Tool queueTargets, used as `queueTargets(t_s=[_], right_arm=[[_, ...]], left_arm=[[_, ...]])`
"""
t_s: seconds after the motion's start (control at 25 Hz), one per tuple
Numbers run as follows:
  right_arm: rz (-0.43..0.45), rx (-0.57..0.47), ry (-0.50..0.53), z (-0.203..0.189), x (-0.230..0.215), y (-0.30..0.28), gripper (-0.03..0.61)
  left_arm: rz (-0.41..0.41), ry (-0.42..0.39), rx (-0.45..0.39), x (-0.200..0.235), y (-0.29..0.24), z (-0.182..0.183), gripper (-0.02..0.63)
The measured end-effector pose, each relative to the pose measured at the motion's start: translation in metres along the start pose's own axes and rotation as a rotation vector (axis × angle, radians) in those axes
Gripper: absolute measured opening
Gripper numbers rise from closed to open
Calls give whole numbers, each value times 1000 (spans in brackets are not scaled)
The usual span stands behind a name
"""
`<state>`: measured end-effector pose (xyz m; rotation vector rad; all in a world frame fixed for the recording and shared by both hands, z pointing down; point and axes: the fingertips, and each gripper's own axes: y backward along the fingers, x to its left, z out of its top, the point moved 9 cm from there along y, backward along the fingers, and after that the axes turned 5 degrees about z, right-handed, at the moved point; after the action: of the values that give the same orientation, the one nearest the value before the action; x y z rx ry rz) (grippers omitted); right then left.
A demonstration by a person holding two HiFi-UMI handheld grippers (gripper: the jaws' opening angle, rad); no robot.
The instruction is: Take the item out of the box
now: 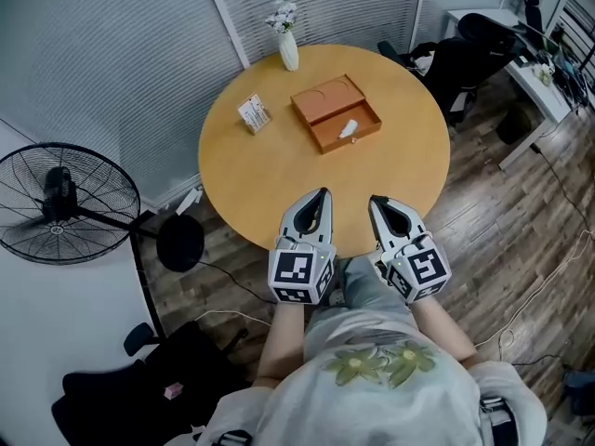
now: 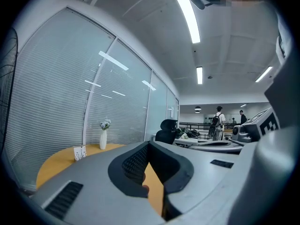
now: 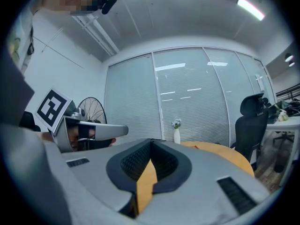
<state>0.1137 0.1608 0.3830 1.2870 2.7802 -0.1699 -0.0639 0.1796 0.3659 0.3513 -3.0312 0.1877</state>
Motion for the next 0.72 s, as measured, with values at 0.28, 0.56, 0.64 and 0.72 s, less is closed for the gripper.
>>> queueTargets(t_s=[0.28,0.56,0.64,0.72], right_arm=[[-20,18,11,3,-22,-37,2],[-27,30,11,8,-49,-77,3],[-29,27,8,11,-58,-92,5],[-28,29,-1,13,-67,-106,68]], left_arm=[[5,-16,5,24,-32,6,2],[11,-38,13,51,-66,16,2],[9,-41,10,60,-78,20,1],[10,-43,16,69,-90,22,0]])
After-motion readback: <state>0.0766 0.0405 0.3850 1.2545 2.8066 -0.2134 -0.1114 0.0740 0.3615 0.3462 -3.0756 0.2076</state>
